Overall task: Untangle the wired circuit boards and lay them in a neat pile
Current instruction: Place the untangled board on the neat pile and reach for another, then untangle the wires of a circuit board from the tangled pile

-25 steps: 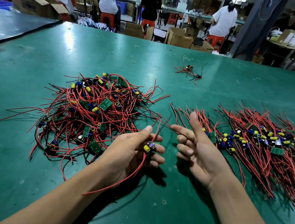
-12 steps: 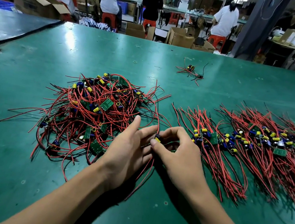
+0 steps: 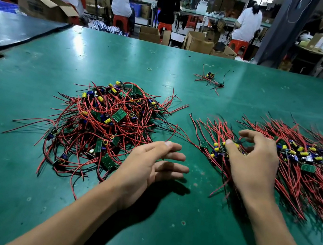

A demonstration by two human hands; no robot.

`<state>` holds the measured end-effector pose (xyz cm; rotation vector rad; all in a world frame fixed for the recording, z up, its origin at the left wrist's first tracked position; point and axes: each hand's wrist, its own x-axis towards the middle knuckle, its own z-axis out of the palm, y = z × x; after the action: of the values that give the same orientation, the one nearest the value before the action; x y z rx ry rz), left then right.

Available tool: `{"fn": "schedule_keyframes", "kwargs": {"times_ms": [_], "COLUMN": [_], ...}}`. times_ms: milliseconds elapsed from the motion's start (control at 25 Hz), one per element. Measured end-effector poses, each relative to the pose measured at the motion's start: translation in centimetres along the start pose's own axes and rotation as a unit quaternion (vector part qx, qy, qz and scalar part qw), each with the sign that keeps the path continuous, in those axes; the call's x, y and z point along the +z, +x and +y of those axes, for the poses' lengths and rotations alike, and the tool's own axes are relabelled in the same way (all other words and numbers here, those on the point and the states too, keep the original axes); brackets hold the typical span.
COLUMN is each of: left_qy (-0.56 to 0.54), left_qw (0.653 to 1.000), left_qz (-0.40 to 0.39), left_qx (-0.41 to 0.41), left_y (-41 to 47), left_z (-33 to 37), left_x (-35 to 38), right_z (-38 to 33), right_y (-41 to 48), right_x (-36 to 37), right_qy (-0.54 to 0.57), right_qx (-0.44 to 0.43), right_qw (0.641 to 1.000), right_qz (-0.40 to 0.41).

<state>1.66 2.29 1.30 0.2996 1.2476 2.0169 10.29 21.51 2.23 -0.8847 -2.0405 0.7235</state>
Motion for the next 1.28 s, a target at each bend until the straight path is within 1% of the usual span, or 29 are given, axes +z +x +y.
{"fn": "schedule_keyframes", "kwargs": {"times_ms": [40,80,160,240,320,360,440,600,680,800,920,1040,1160,1280], "left_qy": [0.017,0.034,0.062,0.067,0.040,0.031,0.028,0.029,0.047,0.079,0.110,0.119,0.127,0.109], "left_qw": [1.000,0.998,0.992,0.982,0.974,0.971,0.968,0.968,0.969,0.968,0.960,0.957,0.961,0.966], "left_qz": [0.011,0.026,0.073,0.132,0.173,0.183,0.189,0.193,0.193,0.189,0.197,0.207,0.196,0.190], "left_qx": [0.018,0.038,0.079,0.114,0.141,0.151,0.165,0.155,0.149,0.143,0.166,0.164,0.150,0.137], "left_y": [-0.1,-0.2,-0.1,0.1,0.5,0.6,0.8,1.4,1.6,1.7,1.7,1.6,1.7,1.9], "left_z": [0.0,0.1,0.3,0.4,0.4,0.4,0.5,1.2,1.5,1.7,1.8,1.7,1.7,1.9], "left_x": [0.0,-0.1,-0.2,-0.5,-1.0,-1.2,-1.7,-2.6,-3.1,-3.5,-3.7,-3.7,-3.5,-3.8], "right_z": [0.2,0.1,-0.7,-1.3,-1.5,-1.4,-1.0,-0.5,-0.5,-0.5,-0.4,-0.4,-0.5,-0.6], "right_y": [-0.1,-0.4,-1.3,-2.8,-4.3,-4.8,-5.2,-4.7,-4.6,-4.6,-4.5,-4.5,-4.4,-4.4], "right_x": [0.0,0.2,1.0,2.3,3.6,4.1,4.6,4.9,4.8,4.8,4.8,4.7,4.6,4.5], "right_qy": [-0.046,-0.061,-0.020,0.015,0.008,-0.003,-0.021,-0.017,-0.007,0.001,0.009,0.012,0.016,0.015], "right_qx": [-0.015,-0.040,-0.105,-0.155,-0.182,-0.186,-0.177,-0.136,-0.122,-0.115,-0.109,-0.106,-0.101,-0.099], "right_qw": [0.999,0.997,0.994,0.982,0.966,0.960,0.954,0.961,0.963,0.963,0.964,0.963,0.963,0.962], "right_qz": [0.002,0.001,-0.028,-0.104,-0.181,-0.209,-0.240,-0.239,-0.239,-0.242,-0.244,-0.247,-0.250,-0.253]}}
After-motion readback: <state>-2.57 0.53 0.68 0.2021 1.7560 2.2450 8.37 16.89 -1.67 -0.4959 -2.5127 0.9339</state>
